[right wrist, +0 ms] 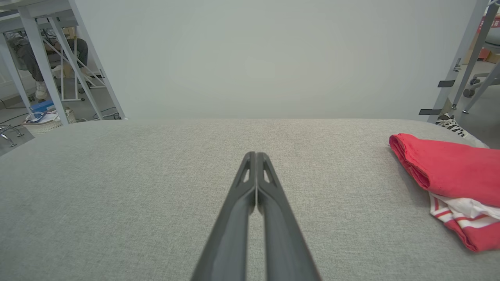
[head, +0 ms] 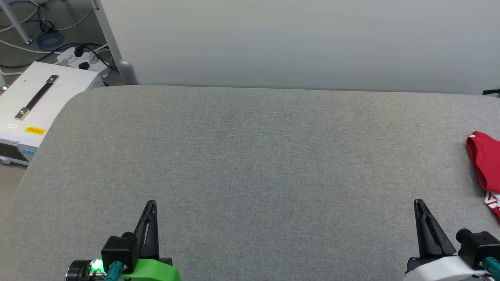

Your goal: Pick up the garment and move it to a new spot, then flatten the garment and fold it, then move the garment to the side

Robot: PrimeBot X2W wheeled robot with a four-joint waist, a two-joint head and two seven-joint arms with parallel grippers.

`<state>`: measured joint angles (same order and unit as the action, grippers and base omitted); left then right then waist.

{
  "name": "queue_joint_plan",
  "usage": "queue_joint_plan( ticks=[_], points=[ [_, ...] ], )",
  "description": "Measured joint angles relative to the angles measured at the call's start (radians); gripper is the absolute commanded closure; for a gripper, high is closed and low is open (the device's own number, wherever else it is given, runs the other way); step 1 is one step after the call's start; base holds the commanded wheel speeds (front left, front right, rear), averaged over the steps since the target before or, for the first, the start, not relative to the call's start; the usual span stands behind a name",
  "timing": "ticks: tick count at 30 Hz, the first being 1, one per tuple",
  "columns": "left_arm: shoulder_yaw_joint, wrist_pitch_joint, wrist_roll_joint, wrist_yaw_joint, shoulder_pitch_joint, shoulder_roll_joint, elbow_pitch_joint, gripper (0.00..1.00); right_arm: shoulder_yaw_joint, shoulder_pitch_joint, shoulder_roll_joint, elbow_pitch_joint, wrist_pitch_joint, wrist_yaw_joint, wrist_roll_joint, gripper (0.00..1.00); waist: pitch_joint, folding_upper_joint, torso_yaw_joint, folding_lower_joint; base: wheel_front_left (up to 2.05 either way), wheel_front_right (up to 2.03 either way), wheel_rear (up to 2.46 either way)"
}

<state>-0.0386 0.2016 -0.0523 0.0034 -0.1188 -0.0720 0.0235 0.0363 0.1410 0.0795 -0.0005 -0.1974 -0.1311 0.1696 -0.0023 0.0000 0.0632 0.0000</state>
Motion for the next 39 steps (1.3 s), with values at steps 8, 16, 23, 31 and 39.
queue_joint_plan(
  ticks=[8, 16, 23, 31, 39],
  points=[
    [0.003, -0.017, 0.001, 0.000, 0.008, 0.001, -0.001, 1.00, -0.002, -0.006, -0.001, 0.000, 0.015, 0.000, -0.011, 1.00, 0.000, 0.0000, -0.005, 0.0000, 0.00, 0.00, 0.00],
    [0.006, -0.031, 0.002, 0.000, 0.015, 0.003, -0.002, 1.00, -0.006, -0.018, -0.003, 0.000, 0.028, 0.000, -0.022, 1.00, 0.000, 0.0000, -0.010, 0.0000, 0.00, 0.00, 0.00],
    [0.008, -0.048, 0.009, 0.000, 0.023, 0.003, -0.004, 1.00, -0.008, -0.024, -0.006, 0.000, 0.044, 0.000, -0.031, 1.00, 0.001, 0.0000, -0.015, 0.0000, 0.00, 0.00, 0.00],
    [0.011, -0.062, 0.012, 0.000, 0.029, 0.004, -0.006, 1.00, -0.011, -0.037, -0.008, 0.000, 0.062, 0.000, -0.047, 1.00, 0.001, 0.0000, -0.020, 0.0000, 0.00, 0.00, 0.00],
    [0.013, -0.079, 0.014, 0.000, 0.040, 0.006, -0.007, 1.00, -0.014, -0.045, -0.010, 0.000, 0.076, 0.000, -0.063, 1.00, 0.001, 0.0000, -0.025, 0.0000, 0.00, 0.00, 0.00]
  ],
)
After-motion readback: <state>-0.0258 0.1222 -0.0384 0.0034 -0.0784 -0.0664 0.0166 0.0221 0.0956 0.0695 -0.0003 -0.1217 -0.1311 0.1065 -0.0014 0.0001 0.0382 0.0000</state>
